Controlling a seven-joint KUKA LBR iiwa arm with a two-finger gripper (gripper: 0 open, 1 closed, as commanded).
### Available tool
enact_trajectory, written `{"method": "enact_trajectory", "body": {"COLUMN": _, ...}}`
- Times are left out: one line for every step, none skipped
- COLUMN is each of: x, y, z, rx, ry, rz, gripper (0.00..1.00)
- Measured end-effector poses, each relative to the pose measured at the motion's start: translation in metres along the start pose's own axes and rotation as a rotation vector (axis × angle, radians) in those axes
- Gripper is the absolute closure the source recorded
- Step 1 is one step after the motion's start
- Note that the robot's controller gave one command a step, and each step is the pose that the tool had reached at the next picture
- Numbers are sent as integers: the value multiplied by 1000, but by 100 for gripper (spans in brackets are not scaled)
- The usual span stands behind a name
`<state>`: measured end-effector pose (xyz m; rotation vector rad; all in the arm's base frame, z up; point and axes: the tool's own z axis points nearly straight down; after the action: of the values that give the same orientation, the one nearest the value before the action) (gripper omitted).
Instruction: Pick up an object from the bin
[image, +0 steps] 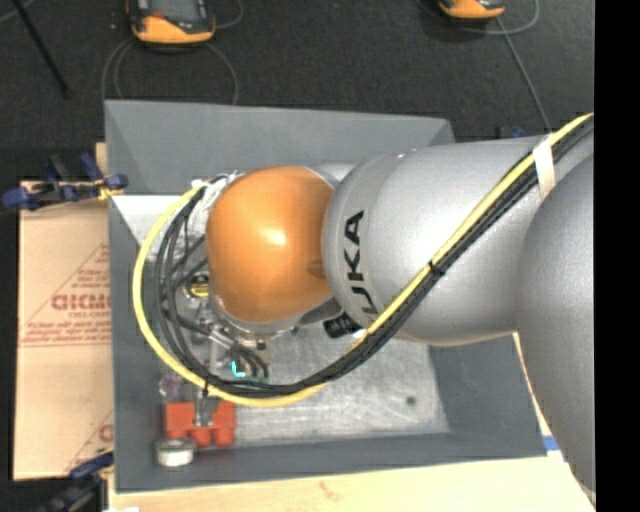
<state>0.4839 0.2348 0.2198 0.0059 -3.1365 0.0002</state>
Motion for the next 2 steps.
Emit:
{"method": "enact_trajectory", "body": {"x": 2, "y": -4, "z": 121, "rx": -9, "ry": -29, "rz": 41, "gripper": 0}}
{"method": "enact_trajectory", "body": {"x": 4, "y": -15, "z": 115, "rx": -2, "ry": -9, "rz": 79, "gripper": 0}}
